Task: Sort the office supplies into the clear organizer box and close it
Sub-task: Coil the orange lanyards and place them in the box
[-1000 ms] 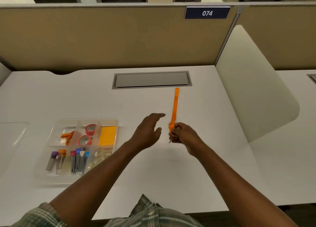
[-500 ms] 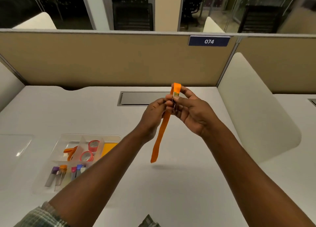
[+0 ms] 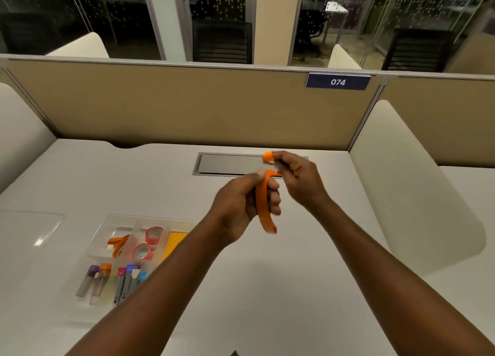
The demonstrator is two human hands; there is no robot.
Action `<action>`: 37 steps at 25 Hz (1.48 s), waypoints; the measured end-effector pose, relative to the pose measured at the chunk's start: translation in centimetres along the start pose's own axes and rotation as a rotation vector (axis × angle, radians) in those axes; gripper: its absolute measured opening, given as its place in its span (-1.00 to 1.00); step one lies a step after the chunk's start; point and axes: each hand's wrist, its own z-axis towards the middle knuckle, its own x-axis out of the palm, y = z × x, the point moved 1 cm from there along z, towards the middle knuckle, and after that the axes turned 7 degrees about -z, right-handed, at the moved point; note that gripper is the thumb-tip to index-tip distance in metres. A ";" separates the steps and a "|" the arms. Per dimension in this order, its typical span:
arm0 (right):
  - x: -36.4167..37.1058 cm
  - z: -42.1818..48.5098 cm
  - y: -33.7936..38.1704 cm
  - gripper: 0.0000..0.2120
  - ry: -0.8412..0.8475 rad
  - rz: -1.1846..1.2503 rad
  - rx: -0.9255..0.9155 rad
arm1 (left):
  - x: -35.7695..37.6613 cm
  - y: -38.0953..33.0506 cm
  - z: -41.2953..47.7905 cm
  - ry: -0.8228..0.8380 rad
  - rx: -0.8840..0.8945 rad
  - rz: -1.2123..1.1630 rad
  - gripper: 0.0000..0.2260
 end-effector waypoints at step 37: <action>4.3 -8.6 4.4 -0.81 0.404 0.310 0.198 | -4.8 -0.3 -2.4 -0.335 0.009 -0.016 -0.66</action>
